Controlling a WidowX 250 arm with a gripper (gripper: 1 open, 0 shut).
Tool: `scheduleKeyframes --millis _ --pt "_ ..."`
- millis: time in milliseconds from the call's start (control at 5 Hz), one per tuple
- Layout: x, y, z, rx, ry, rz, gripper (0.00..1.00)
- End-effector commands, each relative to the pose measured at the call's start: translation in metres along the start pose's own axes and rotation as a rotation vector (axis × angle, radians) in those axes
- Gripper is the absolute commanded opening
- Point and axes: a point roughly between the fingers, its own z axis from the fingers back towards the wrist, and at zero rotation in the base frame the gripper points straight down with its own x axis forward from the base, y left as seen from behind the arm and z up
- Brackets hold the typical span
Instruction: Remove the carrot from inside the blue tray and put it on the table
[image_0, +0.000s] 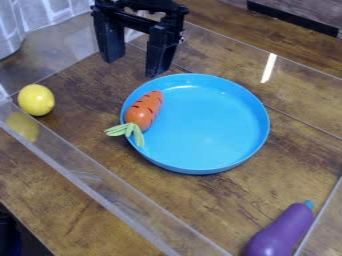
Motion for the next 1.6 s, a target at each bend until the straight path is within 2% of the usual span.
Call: scheduleKeyframes --millis 0,200,400,600,1400 --pt "0.002 0.0 -0.011 0.0 0.015 -0.013 1.0" --pt "0.007 0.0 -0.029 -0.001 0.024 -0.029 1.0" --pt "0.006 -0.001 -0.042 -0.023 0.014 -0.015 1.0" --pt "0.009 0.001 -0.047 -0.056 0.008 -0.023 1.0" --pt "0.015 0.013 -0.046 -0.11 -0.01 -0.043 1.0"
